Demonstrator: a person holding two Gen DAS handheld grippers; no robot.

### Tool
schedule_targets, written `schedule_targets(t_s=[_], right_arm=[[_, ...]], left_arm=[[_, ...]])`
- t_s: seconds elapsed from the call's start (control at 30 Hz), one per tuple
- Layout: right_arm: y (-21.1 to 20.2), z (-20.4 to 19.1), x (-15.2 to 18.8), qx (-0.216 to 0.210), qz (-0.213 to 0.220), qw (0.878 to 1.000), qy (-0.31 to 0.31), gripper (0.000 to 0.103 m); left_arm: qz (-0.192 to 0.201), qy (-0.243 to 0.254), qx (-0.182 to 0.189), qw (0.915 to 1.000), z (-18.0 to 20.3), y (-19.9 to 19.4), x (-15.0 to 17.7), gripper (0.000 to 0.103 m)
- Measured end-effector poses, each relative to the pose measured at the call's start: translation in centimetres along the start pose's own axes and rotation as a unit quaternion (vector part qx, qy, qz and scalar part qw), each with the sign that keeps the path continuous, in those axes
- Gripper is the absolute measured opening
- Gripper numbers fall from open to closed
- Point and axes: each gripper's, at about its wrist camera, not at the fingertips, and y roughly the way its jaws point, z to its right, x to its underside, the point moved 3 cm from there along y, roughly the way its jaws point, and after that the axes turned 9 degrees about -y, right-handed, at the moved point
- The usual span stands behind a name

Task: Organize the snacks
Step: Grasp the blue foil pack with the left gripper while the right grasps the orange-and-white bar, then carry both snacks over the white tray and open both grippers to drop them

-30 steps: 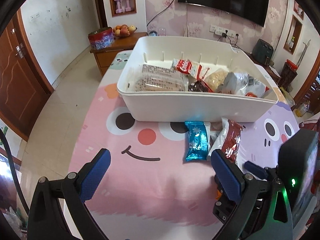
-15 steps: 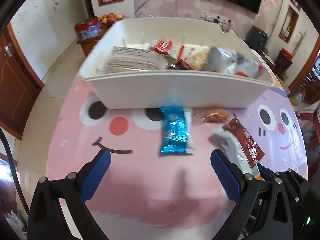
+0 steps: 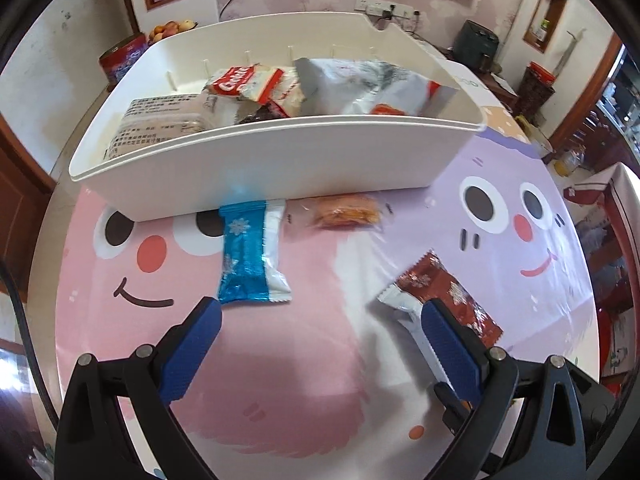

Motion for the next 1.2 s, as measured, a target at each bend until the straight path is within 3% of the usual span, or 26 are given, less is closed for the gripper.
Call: schedule_targets(t_s=[0.13,0.3,0.47,0.57,0.6,0.63,0.77,0.9,1.0,1.2], right_arm=[[0.0,-0.2,0.0,-0.001,0.003,1.000,0.000,0.039],[0.2,-0.1,-0.1,-0.007,0.005,1.000,0.007,0.039],[0.3,0.0,-0.1,-0.011,0.005,1.000,0.009,0.039],[0.3,-0.1,0.0,-0.012,0.004,1.000,0.009,0.039],[0.3,0.0,0.0,-0.013,0.004,1.000,0.010,0.039],[0.4,0.0,-0.1,-0.014,0.003,1.000,0.011,0.038],[0.5,0.3,-0.2,-0.037,0.000,0.999,0.024,0.038],[0.5,0.7,-0.5,-0.106,-0.006,0.992,0.061,0.037],[0.2,0.8,-0.8,-0.128,-0.007,0.989,0.071,0.037],[-2.3,0.9,-2.3,-0.170,0.025,0.982,0.083,0.032]], left_arm=[[0.010,-0.029,-0.035,0.9989,-2.5,0.9,-1.2,0.100],[-0.006,-0.063,-0.059,0.9963,-4.9,3.4,-2.4,0.100],[-0.019,-0.053,-0.070,0.9959,-4.6,5.3,-2.2,0.088],[-0.002,-0.059,-0.048,0.9971,-4.5,5.0,-2.3,0.069],[0.005,-0.053,-0.044,0.9976,-4.0,4.8,-2.3,0.053],[0.011,-0.047,-0.040,0.9980,-3.8,4.5,-2.2,0.030],[0.016,-0.038,-0.049,0.9979,-3.3,3.9,-1.8,0.028],[0.024,-0.041,-0.051,0.9976,-3.1,2.3,-0.3,0.027],[0.039,-0.030,-0.048,0.9976,-2.8,0.3,0.0,0.027],[0.073,-0.018,-0.032,0.9966,-3.4,-4.0,1.4,0.027]])
